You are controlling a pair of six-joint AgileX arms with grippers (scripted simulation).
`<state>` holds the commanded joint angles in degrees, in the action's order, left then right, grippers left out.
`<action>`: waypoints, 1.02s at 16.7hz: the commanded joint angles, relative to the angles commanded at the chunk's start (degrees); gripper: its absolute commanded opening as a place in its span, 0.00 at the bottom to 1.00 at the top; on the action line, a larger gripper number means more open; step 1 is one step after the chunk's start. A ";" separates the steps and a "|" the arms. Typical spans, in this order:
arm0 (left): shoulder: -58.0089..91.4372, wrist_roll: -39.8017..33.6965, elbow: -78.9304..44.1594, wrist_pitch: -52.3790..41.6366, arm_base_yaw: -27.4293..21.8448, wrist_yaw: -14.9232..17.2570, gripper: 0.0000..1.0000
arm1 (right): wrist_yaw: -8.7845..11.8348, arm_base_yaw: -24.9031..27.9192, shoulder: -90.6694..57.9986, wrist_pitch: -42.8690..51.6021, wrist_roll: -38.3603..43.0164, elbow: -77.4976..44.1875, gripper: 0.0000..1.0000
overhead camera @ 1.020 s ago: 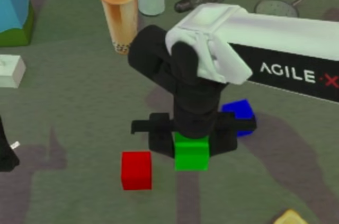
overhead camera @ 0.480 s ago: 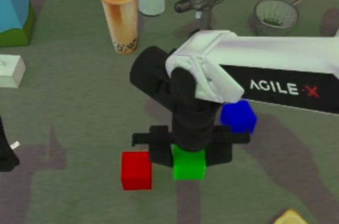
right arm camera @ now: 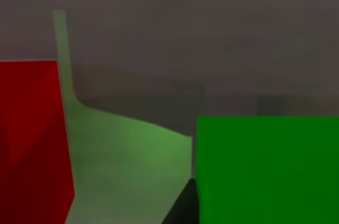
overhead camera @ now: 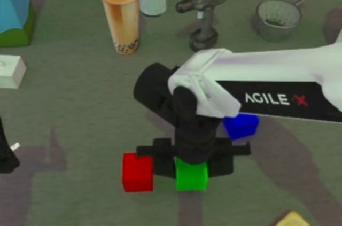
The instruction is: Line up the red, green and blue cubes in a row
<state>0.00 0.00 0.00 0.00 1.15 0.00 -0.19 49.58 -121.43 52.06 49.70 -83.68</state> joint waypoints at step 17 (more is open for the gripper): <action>0.00 0.00 0.00 0.00 0.00 0.00 1.00 | 0.00 0.00 0.00 0.00 0.00 0.00 1.00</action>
<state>0.00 0.00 0.00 0.00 1.15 0.00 -0.19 49.58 -121.43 52.06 49.70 -83.68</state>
